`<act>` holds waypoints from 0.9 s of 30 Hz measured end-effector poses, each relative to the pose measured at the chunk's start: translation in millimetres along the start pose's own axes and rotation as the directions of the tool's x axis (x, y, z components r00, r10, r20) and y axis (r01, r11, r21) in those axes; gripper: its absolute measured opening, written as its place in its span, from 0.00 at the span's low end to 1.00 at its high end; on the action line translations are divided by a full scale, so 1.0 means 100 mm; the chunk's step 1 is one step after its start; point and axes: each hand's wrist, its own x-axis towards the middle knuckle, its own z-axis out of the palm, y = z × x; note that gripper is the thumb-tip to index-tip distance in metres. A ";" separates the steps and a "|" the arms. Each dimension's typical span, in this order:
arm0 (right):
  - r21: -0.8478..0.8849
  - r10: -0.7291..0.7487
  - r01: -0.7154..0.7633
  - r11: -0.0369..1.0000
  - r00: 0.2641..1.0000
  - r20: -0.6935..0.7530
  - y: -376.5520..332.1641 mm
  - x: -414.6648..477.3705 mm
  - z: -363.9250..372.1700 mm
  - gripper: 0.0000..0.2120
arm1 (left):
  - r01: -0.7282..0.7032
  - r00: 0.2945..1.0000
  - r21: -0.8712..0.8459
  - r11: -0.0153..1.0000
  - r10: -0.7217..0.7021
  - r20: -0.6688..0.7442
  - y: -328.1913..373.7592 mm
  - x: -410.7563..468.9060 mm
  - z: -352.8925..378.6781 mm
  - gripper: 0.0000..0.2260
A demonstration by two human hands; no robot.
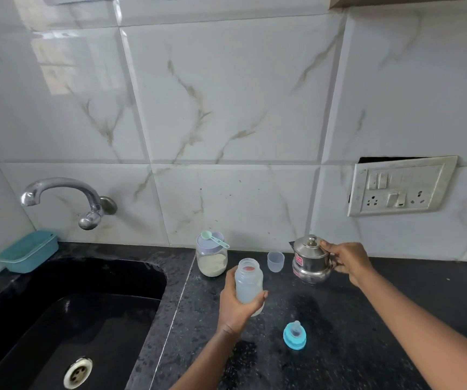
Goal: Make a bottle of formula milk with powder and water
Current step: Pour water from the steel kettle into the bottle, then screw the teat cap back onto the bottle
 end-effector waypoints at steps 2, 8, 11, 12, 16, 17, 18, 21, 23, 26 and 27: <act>0.064 0.032 -0.029 0.998 0.998 -0.055 0.13 0.06 0.03 0.23 | 0.025 1.000 0.012 1.000 -0.025 0.001 -0.03 0.02 0.02 0.29; 0.183 0.111 -0.089 0.979 0.988 -0.111 0.39 0.21 0.09 0.11 | 0.043 0.998 0.040 0.998 -0.042 -0.036 -0.16 0.06 0.03 0.20; 0.214 0.132 -0.098 0.972 0.980 -0.148 0.44 0.25 0.09 0.11 | 0.048 0.997 0.045 0.998 -0.045 -0.059 -0.24 0.06 0.03 0.23; 0.219 0.135 -0.099 0.971 0.979 -0.156 0.46 0.27 0.09 0.11 | 0.048 0.997 0.045 0.998 -0.045 -0.066 -0.27 0.06 0.04 0.25; 0.195 0.135 -0.103 0.975 0.978 -0.160 0.54 0.34 0.06 0.12 | 0.039 0.996 0.054 0.998 -0.034 -0.080 -0.31 0.06 0.04 0.22; 0.189 0.136 -0.104 0.977 0.977 -0.165 0.56 0.35 0.06 0.12 | 0.039 0.997 0.055 0.998 -0.035 -0.073 -0.30 0.05 0.04 0.21; 0.187 0.136 -0.103 0.977 0.976 -0.172 0.58 0.35 0.06 0.12 | 0.041 0.997 0.053 0.998 -0.038 -0.065 -0.29 0.05 0.05 0.20; 0.182 0.131 -0.097 0.979 0.974 -0.187 0.65 0.34 0.06 0.13 | 0.049 0.998 0.054 0.997 -0.046 -0.049 -0.28 0.03 0.07 0.21; 0.172 0.118 -0.084 0.981 0.973 -0.197 0.70 0.34 0.06 0.15 | 0.045 0.998 0.056 0.997 -0.042 -0.053 -0.28 0.03 0.07 0.23; 0.135 0.088 -0.063 0.989 0.978 -0.188 0.70 0.33 0.03 0.18 | 0.039 0.998 0.064 0.997 -0.036 -0.049 -0.27 0.02 0.07 0.23; 0.104 0.080 -0.062 0.993 0.980 -0.181 0.68 0.32 0.02 0.18 | 0.037 0.998 0.073 0.997 -0.034 -0.044 -0.27 0.01 0.07 0.22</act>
